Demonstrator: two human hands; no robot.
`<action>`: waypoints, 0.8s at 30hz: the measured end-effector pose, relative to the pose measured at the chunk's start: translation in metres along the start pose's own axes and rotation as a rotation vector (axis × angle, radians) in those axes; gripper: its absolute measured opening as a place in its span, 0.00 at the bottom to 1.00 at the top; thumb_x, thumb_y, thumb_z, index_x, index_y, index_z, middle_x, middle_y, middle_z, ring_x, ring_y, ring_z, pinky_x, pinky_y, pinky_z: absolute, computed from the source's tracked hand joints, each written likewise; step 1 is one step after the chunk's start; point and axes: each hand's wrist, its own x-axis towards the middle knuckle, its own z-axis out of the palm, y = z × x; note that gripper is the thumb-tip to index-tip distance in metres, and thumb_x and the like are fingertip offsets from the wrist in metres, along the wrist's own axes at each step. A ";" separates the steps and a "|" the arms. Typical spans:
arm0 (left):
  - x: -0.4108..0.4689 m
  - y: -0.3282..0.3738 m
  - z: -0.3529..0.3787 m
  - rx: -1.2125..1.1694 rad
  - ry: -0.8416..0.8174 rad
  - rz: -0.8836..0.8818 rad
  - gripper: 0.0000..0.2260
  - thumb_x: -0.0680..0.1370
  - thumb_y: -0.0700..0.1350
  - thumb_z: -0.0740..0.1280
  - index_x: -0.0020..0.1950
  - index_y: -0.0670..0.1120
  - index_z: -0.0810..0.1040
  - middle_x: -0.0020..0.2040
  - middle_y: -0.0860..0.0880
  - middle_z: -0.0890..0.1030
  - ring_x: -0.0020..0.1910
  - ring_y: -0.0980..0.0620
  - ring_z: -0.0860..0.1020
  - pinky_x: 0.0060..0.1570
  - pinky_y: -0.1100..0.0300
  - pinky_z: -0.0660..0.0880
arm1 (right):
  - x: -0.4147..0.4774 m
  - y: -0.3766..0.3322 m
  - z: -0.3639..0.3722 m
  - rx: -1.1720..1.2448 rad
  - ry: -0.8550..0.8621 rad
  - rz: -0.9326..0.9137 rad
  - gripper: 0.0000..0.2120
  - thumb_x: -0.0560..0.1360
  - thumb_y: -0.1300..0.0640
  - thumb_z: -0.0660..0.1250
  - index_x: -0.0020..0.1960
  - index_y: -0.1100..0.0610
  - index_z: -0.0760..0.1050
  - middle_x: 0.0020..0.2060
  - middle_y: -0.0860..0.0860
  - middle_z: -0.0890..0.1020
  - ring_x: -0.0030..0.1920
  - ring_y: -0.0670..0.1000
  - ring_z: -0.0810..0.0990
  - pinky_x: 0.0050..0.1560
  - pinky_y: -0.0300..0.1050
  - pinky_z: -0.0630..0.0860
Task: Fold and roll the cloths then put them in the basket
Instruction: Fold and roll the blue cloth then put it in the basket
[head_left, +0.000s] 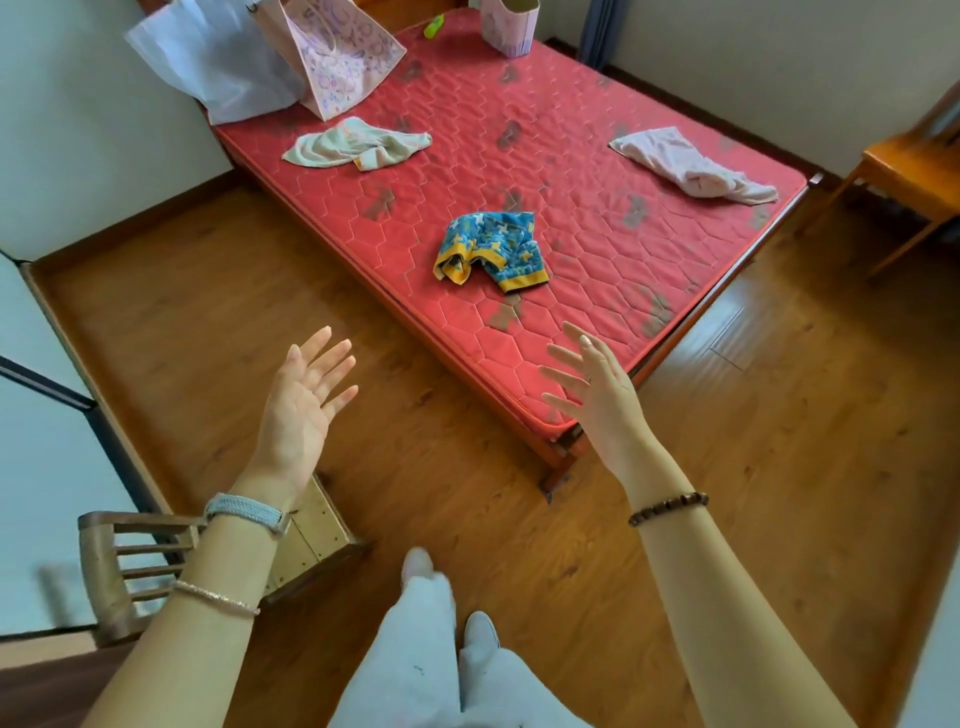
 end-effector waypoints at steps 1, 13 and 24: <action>0.008 0.001 0.002 0.006 -0.006 -0.007 0.27 0.80 0.63 0.53 0.75 0.53 0.67 0.72 0.51 0.74 0.70 0.51 0.73 0.72 0.44 0.66 | 0.007 -0.001 0.002 0.002 -0.002 0.005 0.15 0.81 0.43 0.58 0.66 0.42 0.74 0.61 0.48 0.81 0.60 0.51 0.81 0.64 0.59 0.75; 0.149 0.031 -0.007 -0.023 -0.033 -0.012 0.26 0.80 0.62 0.53 0.75 0.53 0.66 0.72 0.50 0.73 0.71 0.51 0.72 0.73 0.43 0.65 | 0.134 -0.027 0.047 0.074 0.043 0.069 0.18 0.81 0.42 0.57 0.67 0.45 0.74 0.56 0.46 0.84 0.57 0.50 0.83 0.63 0.60 0.75; 0.285 0.070 -0.032 -0.048 -0.094 -0.025 0.24 0.82 0.60 0.53 0.75 0.52 0.68 0.71 0.50 0.75 0.70 0.50 0.73 0.72 0.44 0.66 | 0.252 -0.054 0.109 0.119 0.139 0.060 0.16 0.81 0.44 0.59 0.65 0.46 0.76 0.59 0.49 0.83 0.59 0.54 0.82 0.61 0.55 0.76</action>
